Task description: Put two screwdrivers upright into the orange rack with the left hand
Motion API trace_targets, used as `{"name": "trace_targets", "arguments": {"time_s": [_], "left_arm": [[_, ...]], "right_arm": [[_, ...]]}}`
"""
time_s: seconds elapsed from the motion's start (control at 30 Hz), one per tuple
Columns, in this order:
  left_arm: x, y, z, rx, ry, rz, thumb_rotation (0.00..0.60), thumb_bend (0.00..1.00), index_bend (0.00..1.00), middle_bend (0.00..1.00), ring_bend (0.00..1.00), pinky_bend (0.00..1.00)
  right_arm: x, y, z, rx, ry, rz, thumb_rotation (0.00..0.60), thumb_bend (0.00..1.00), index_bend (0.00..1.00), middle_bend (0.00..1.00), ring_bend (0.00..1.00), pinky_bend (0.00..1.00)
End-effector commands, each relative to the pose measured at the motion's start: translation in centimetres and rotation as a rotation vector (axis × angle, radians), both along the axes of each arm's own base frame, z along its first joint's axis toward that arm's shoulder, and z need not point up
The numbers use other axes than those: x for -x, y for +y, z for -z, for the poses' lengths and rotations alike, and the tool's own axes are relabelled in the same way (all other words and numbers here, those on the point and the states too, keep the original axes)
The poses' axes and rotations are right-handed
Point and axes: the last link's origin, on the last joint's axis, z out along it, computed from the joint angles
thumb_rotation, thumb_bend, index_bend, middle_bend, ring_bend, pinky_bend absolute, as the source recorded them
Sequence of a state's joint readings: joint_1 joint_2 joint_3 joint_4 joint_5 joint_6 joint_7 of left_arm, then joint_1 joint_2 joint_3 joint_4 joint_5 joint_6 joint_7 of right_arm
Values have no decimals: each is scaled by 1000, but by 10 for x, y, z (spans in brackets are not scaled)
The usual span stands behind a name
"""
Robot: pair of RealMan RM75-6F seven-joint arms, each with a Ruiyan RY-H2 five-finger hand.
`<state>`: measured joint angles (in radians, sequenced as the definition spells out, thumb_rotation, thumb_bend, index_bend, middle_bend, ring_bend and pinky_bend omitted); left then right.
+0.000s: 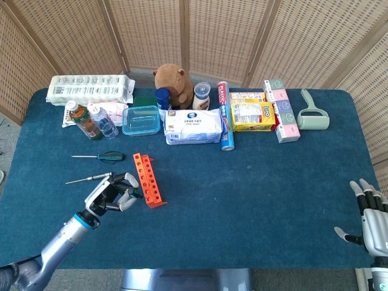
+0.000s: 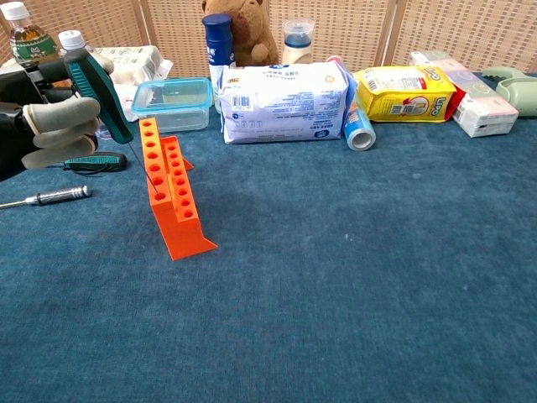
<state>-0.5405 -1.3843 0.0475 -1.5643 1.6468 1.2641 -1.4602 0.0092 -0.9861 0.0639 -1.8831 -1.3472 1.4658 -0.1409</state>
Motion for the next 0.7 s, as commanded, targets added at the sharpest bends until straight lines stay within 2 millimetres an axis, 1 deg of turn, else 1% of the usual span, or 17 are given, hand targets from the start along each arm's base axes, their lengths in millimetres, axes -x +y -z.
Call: {"name": "trace_targets", "arguments": {"time_s": [0.03,0.7], "left_arm": [[0,0,0,1,0,2,600,541,535,836,871,950],[-2,3,7,3,15,7,600,542,535,836,871,950]], "right_arm": [[0,0,0,-1,0,0,600,0,22,0,0,7],[0,0,-1,3,-2,0,600,0,22,0,0,7]]}}
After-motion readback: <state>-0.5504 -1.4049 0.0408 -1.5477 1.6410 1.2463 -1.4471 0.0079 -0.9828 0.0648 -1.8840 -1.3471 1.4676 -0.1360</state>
